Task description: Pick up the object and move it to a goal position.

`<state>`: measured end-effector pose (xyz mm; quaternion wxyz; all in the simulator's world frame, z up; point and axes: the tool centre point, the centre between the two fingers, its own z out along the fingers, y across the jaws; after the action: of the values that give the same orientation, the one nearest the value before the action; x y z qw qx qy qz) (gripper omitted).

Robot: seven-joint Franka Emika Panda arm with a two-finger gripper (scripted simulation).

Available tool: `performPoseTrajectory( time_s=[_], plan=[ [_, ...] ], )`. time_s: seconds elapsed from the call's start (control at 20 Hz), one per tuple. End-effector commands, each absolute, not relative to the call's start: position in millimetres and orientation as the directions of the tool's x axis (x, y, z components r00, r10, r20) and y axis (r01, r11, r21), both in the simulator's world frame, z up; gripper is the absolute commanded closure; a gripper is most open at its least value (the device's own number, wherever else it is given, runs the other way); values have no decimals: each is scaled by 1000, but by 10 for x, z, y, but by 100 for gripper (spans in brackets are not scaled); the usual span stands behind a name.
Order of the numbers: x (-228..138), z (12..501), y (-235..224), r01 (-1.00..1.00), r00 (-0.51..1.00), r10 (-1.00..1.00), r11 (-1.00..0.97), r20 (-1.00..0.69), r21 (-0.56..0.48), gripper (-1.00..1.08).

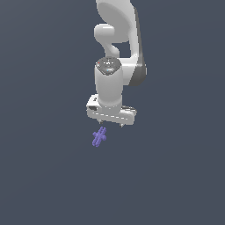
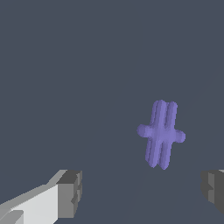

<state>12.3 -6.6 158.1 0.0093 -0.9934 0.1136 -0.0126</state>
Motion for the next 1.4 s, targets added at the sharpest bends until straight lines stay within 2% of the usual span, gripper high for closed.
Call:
performPoseTrajectory(
  time_s=[0.0,0.65,1.0,1.35],
  plan=[
    [127,1474,-139,-296,955,-296,-955,17,-23,-92],
    [106,882,-574,-655,756,-655,-756,-2,-10,-92],
    [87,729,-699,-734,679,-734,-679,-1,-2,-92],
    [81,698,-721,-746,666,-746,-666,-1,0,-92]
  ],
)
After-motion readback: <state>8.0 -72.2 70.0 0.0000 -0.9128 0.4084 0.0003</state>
